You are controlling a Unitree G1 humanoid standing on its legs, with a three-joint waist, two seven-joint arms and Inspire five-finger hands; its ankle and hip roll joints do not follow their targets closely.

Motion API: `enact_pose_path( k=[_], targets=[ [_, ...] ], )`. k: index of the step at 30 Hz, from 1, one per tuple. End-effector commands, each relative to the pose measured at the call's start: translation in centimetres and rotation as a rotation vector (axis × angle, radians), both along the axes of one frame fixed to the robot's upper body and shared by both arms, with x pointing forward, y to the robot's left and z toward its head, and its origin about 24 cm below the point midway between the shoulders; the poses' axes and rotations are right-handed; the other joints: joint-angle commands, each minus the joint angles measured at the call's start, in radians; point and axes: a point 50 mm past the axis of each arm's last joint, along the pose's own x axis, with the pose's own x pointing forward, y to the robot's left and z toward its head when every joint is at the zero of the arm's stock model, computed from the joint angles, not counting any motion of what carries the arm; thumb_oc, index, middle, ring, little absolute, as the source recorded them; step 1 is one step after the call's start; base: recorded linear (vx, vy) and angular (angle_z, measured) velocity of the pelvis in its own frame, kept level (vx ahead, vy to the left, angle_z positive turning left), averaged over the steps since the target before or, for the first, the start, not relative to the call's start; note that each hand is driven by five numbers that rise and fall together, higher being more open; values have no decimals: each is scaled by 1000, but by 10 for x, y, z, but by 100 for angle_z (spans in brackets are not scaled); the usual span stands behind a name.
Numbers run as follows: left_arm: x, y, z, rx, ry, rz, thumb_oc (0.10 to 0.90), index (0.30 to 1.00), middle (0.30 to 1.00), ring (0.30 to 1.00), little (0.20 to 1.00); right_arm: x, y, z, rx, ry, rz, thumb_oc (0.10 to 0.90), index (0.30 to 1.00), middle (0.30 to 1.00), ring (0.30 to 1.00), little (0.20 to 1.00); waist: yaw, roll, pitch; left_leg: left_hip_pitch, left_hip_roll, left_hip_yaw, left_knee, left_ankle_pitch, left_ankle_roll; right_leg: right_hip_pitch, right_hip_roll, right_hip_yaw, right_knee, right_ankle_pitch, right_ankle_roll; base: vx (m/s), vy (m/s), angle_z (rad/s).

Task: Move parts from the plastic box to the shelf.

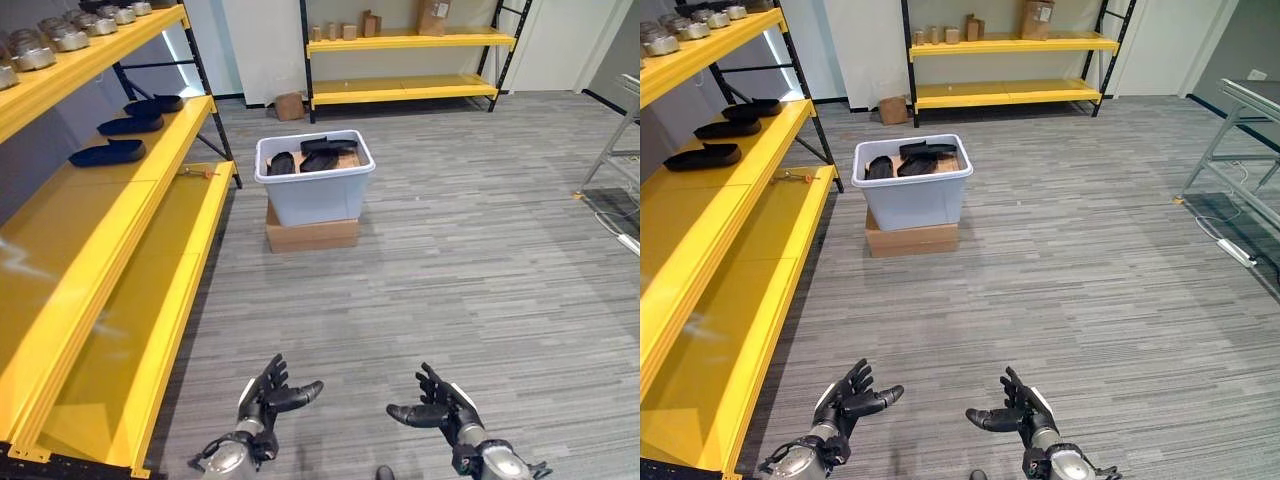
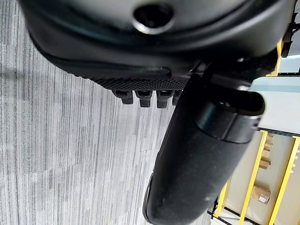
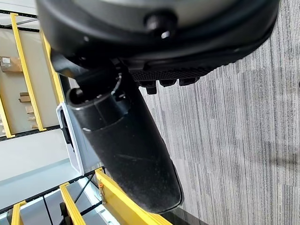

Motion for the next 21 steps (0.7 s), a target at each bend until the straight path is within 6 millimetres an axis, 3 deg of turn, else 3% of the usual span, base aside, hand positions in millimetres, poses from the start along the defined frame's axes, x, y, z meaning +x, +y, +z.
enact_pose_path(
  k=[1,21],
  targets=[
    [37,6,32,-7,-214,23,900,1000,1000,1000,1000,30,7,28,33,-197,16,900,1000,1000,1000,1000,11,-39,-20,14,5,-10,-3,1,-26,43,-21,4,8,-17,47,0,0,0],
    [34,6,27,-1,-191,18,900,1000,1000,1000,1000,29,7,25,38,-182,18,900,1000,1000,1000,1000,12,-39,-21,18,8,-10,-3,0,-28,44,-22,2,8,-16,48,0,0,0]
  ],
)
